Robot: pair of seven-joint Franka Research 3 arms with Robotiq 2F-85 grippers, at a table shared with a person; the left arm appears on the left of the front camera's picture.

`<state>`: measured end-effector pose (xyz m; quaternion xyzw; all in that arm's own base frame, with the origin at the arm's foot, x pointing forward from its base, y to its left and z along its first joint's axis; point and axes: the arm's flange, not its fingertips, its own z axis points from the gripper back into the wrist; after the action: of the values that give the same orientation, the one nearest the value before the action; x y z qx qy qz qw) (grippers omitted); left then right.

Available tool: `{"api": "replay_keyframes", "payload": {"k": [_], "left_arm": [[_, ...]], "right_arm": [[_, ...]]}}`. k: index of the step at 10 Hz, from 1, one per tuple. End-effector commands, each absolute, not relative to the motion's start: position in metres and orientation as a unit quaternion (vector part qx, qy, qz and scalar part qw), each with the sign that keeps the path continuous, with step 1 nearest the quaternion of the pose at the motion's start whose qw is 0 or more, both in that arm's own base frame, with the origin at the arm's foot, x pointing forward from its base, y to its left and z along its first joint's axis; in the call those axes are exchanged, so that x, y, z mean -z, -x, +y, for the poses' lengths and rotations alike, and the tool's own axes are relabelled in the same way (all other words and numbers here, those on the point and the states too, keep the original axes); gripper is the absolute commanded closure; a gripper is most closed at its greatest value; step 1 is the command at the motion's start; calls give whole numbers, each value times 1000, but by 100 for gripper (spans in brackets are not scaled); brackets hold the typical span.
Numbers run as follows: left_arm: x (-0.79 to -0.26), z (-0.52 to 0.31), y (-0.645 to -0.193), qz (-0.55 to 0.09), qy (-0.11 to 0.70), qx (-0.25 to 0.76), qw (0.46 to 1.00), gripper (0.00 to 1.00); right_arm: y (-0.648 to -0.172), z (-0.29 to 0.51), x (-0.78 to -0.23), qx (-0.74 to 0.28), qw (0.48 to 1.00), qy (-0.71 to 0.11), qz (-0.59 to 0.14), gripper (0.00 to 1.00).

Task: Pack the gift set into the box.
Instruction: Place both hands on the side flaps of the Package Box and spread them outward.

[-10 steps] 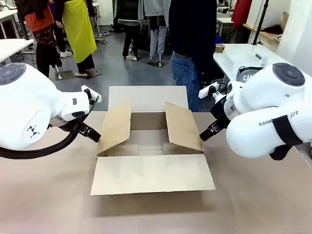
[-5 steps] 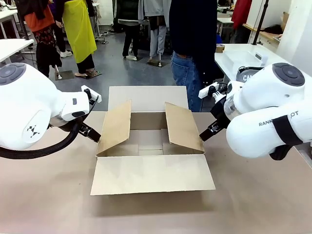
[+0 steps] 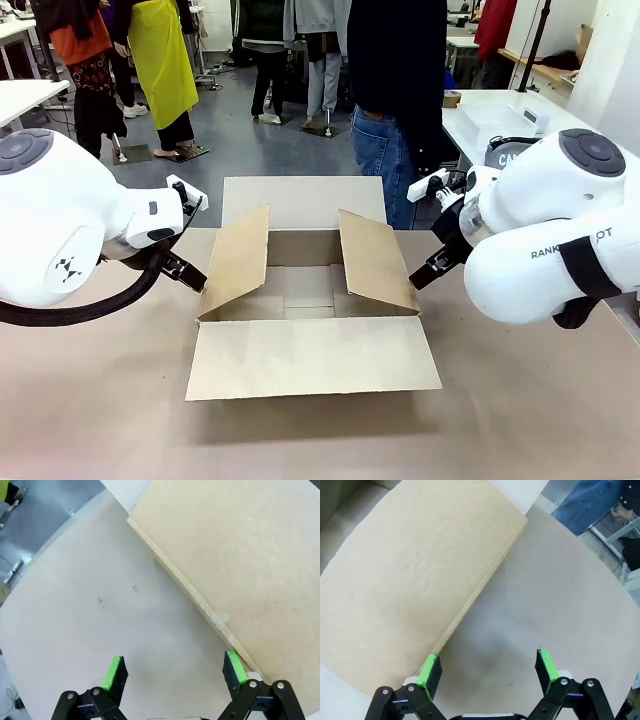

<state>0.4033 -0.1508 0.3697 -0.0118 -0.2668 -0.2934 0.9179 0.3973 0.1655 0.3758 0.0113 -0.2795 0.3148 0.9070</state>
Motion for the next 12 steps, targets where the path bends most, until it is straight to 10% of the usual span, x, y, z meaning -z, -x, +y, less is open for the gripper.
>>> {"api": "replay_keyframes", "payload": {"k": [1, 8, 12], "left_arm": [[-370, -151, -403, -268, 12, 294, 917, 0], [-449, -74, -365, -254, -13, 240, 937, 0], [-525, 10, -298, -294, 257, 150, 908, 0]], "right_arm": [[-397, 166, -376, -315, 907, -12, -279, 0], [-381, 112, -473, -231, 935, -46, -266, 0], [-332, 9, -554, -65, 932, -265, -240, 0]]}}
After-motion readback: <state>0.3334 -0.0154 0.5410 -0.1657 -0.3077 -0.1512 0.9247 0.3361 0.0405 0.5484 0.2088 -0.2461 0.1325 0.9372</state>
